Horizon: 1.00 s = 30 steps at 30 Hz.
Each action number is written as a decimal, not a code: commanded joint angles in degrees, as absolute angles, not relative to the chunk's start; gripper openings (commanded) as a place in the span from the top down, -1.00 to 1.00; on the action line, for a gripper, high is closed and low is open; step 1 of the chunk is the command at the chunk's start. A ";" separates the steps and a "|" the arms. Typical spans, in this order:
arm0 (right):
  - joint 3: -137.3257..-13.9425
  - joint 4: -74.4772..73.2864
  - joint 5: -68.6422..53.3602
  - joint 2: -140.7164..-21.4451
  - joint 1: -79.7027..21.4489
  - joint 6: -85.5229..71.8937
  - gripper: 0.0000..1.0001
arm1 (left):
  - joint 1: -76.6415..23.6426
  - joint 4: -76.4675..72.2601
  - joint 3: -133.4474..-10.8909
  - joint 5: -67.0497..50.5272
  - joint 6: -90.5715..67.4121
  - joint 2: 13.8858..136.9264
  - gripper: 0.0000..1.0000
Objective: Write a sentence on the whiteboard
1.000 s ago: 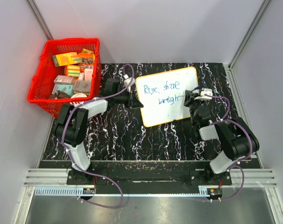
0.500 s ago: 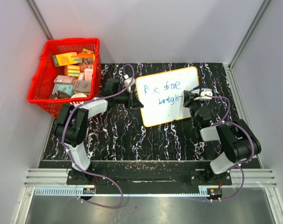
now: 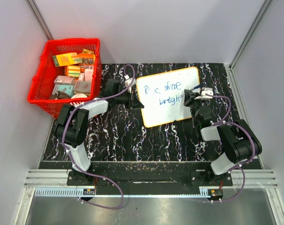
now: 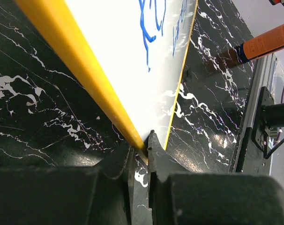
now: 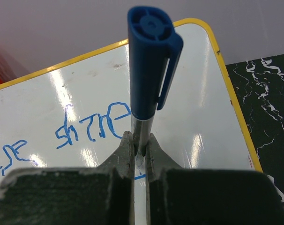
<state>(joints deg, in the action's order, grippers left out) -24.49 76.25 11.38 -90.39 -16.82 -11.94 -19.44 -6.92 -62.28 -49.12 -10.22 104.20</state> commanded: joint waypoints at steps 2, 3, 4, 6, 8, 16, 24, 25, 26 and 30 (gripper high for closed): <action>-26.37 88.69 12.57 -90.70 -16.61 -11.34 1.00 | -19.77 -7.30 -63.63 -41.22 -2.20 104.59 1.00; -26.02 88.68 12.74 -90.96 -16.61 -11.51 1.00 | -19.78 -7.29 -63.63 -41.13 -2.20 104.59 1.00; -25.84 88.68 13.01 -91.23 -16.61 -11.51 1.00 | -19.69 -7.29 -63.72 -41.13 -2.20 104.59 1.00; -25.32 88.68 13.27 -91.67 -16.61 -12.21 1.00 | -19.69 -7.21 -63.72 -41.13 -2.11 104.50 1.00; -24.88 88.68 13.36 -91.93 -16.61 -12.74 1.00 | -19.69 -7.21 -63.72 -41.05 -2.11 104.50 1.00; -22.85 88.59 13.19 -92.11 -16.61 -13.71 1.00 | -19.78 -7.12 -63.81 -41.04 -2.11 104.68 1.00; -20.04 88.77 12.48 -92.20 -16.61 -15.56 1.00 | -19.77 -7.03 -63.81 -41.05 -2.02 104.59 1.00; -19.87 88.77 12.57 -92.28 -16.61 -15.64 1.00 | -19.69 -7.03 -63.81 -41.04 -2.02 104.50 1.00; -19.43 88.86 12.74 -92.29 -16.61 -15.73 1.00 | -19.69 -7.03 -63.81 -41.04 -2.02 104.68 1.00; -18.81 89.03 14.32 -91.76 -16.70 -15.21 1.00 | -19.78 -7.03 -63.81 -40.96 -1.93 104.68 1.00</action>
